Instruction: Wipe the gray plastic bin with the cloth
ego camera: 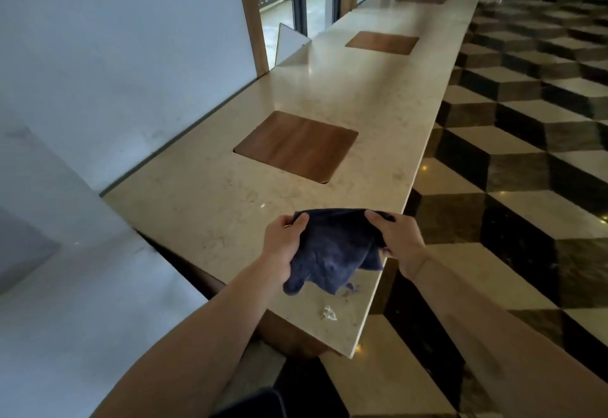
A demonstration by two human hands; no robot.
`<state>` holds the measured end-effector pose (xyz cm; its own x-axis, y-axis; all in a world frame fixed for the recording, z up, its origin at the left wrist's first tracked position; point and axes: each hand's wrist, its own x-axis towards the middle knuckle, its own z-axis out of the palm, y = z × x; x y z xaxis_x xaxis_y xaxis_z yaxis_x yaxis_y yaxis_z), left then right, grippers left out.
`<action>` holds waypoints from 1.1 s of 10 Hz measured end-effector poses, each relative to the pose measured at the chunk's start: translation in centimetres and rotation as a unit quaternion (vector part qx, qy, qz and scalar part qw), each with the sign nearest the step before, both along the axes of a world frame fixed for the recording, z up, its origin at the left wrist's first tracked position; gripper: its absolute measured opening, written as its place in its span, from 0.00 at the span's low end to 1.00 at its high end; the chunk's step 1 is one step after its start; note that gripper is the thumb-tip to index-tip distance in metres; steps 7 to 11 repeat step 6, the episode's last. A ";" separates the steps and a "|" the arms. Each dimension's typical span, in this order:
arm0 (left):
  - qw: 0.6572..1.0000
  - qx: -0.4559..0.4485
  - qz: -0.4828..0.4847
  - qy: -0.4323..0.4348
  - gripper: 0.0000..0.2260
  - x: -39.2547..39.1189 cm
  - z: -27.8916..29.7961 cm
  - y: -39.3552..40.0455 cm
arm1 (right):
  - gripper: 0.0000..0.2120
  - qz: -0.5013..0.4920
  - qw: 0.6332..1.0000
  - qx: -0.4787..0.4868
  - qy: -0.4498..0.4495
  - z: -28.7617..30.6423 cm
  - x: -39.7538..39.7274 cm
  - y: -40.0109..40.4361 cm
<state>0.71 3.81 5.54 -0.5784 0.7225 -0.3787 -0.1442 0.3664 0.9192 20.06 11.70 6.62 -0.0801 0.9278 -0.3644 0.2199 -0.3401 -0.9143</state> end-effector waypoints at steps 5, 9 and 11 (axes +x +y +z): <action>0.939 -0.080 -0.143 0.301 0.07 -4.6 -9.7 6.5 | 0.13 0.105 0.955 0.109 -0.255 -9.1 -2.6 5.3; 0.941 -0.047 -0.116 0.316 0.07 -5.1 -9.4 5.4 | 0.16 0.067 0.949 0.139 -0.275 -8.7 -1.9 4.5; 0.941 -0.047 -0.116 0.316 0.07 -5.1 -9.4 5.4 | 0.16 0.067 0.949 0.139 -0.275 -8.7 -1.9 4.5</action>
